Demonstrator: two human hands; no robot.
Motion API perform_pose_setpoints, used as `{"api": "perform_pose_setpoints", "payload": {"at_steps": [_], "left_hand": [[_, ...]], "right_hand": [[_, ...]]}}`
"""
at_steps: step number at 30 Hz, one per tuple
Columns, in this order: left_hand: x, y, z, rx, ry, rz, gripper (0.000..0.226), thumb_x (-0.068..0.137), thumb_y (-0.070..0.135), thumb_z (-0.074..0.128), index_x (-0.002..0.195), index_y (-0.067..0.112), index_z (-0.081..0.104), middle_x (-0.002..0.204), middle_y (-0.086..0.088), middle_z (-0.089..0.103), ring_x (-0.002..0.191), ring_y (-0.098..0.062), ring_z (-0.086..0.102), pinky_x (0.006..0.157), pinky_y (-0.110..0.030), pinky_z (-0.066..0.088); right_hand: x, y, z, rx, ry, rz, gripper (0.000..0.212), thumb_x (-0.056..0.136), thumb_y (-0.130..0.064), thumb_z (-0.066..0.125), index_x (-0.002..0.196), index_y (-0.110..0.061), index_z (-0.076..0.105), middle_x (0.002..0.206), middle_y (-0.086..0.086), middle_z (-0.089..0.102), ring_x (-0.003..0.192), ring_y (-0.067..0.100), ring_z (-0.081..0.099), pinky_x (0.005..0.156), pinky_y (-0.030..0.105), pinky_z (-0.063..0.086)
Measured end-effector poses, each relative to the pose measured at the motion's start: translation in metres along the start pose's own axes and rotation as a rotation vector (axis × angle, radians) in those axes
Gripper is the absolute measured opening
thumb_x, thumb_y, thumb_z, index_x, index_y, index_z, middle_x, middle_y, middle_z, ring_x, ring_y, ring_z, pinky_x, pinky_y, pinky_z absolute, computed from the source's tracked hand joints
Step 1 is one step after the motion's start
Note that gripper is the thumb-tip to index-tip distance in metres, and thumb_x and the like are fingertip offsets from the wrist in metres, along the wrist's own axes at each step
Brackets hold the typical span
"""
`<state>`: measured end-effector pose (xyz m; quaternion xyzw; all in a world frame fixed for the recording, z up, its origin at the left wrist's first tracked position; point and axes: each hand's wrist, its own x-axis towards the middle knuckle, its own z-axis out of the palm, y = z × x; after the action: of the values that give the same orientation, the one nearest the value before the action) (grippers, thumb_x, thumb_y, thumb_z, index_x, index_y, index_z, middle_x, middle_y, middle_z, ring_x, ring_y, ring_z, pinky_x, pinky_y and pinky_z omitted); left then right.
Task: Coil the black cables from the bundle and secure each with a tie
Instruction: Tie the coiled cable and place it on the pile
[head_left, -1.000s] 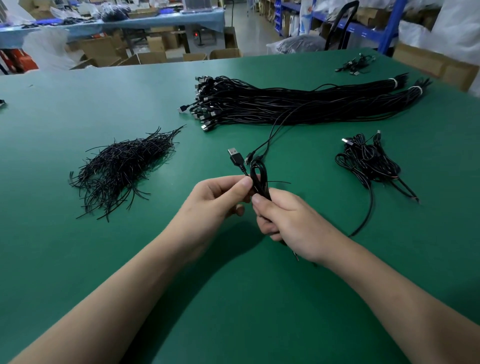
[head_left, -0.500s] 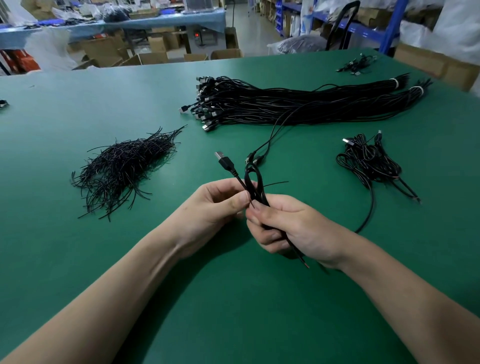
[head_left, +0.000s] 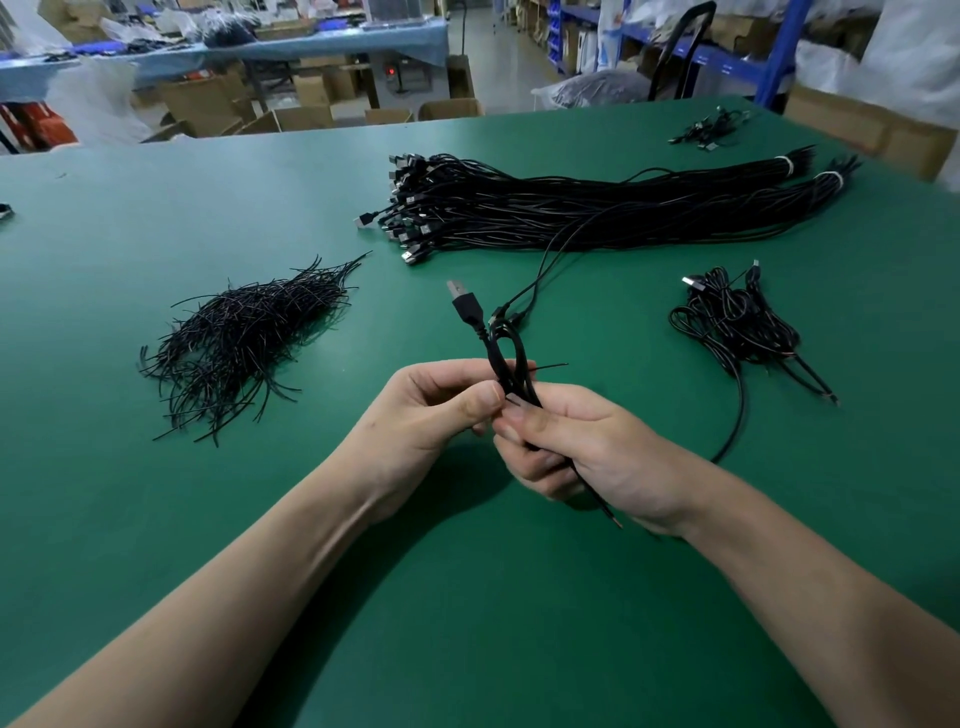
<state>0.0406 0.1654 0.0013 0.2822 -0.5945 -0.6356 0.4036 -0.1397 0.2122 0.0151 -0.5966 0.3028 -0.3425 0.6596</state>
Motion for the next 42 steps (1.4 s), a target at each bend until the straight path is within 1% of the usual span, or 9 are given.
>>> {"api": "perform_pose_setpoints", "payload": {"at_steps": [4,9,15,21,28,32,35,38,42], "left_hand": [[-0.001,0.001,-0.001,-0.001,-0.014,0.000,0.052,0.063,0.057,0.088,0.102,0.024,0.081,0.103,-0.001,0.077,0.101,-0.026,0.060,0.096,-0.042,0.044],[-0.002,0.000,-0.006,0.006,-0.056,-0.033,0.061,0.060,0.048,0.093,0.099,0.004,0.077,0.101,-0.003,0.077,0.095,-0.016,0.071,0.087,-0.026,0.053],[-0.003,-0.001,-0.003,0.094,-0.048,-0.007,0.025,0.069,0.027,0.084,0.089,0.014,0.080,0.094,0.003,0.077,0.091,-0.012,0.070,0.085,-0.024,0.053],[-0.005,0.001,0.008,0.152,-0.010,0.074,0.009,0.085,0.020,0.076,0.090,0.012,0.078,0.090,-0.002,0.074,0.085,-0.015,0.069,0.077,-0.027,0.056],[-0.003,0.001,0.016,0.153,0.135,0.117,0.017,0.090,0.026,0.067,0.093,0.014,0.078,0.079,0.003,0.071,0.070,-0.007,0.057,0.067,-0.016,0.047],[-0.002,-0.001,0.014,0.142,0.191,0.144,0.021,0.092,0.028,0.065,0.093,0.010,0.076,0.068,0.008,0.060,0.064,-0.005,0.050,0.067,-0.014,0.044],[-0.002,0.000,0.015,0.169,0.187,0.166,0.025,0.094,0.026,0.064,0.091,0.003,0.072,0.069,0.002,0.062,0.065,-0.006,0.056,0.070,-0.016,0.047],[-0.003,-0.001,0.016,0.204,0.191,0.177,0.025,0.095,0.023,0.063,0.093,-0.001,0.072,0.074,-0.002,0.066,0.067,-0.008,0.060,0.070,-0.020,0.051],[-0.002,-0.001,0.019,0.213,0.219,0.162,0.028,0.096,0.023,0.062,0.095,-0.004,0.069,0.074,-0.011,0.063,0.066,-0.015,0.058,0.067,-0.027,0.049]], "right_hand": [[-0.002,-0.004,0.002,-0.049,0.014,0.027,0.029,0.106,-0.027,0.040,0.079,-0.019,0.038,0.062,-0.007,0.028,0.051,0.008,0.021,0.046,0.013,0.023],[-0.006,-0.006,0.003,-0.159,-0.006,0.126,0.034,0.109,-0.022,0.039,0.076,-0.020,0.036,0.061,-0.012,0.030,0.051,0.006,0.023,0.046,0.013,0.023],[-0.004,-0.004,0.007,-0.303,0.005,0.142,0.034,0.109,-0.009,0.037,0.076,-0.016,0.033,0.057,-0.016,0.033,0.046,-0.001,0.027,0.045,0.010,0.027],[-0.002,0.001,0.004,-0.435,0.083,0.104,0.030,0.109,-0.013,0.038,0.080,-0.019,0.039,0.059,-0.016,0.037,0.050,0.000,0.031,0.049,0.012,0.030],[0.005,0.003,0.000,-0.094,0.079,0.060,0.013,0.100,-0.030,0.045,0.093,-0.020,0.048,0.065,-0.009,0.038,0.054,0.007,0.030,0.050,0.024,0.021],[0.003,0.001,-0.003,0.031,0.099,0.033,0.025,0.105,-0.034,0.042,0.102,-0.013,0.055,0.070,0.002,0.054,0.056,0.015,0.042,0.053,0.028,0.033],[0.006,0.003,0.001,0.086,0.120,0.046,0.026,0.109,-0.027,0.036,0.092,-0.013,0.050,0.063,-0.003,0.040,0.051,0.012,0.033,0.049,0.024,0.029],[0.010,0.009,0.005,-0.067,0.211,0.059,0.028,0.111,-0.027,0.034,0.087,-0.016,0.044,0.060,-0.011,0.030,0.049,0.008,0.023,0.047,0.023,0.018],[0.011,0.014,0.007,-0.348,0.338,0.015,0.030,0.110,-0.029,0.037,0.087,-0.016,0.052,0.057,-0.012,0.039,0.048,0.006,0.033,0.046,0.021,0.029]]}}
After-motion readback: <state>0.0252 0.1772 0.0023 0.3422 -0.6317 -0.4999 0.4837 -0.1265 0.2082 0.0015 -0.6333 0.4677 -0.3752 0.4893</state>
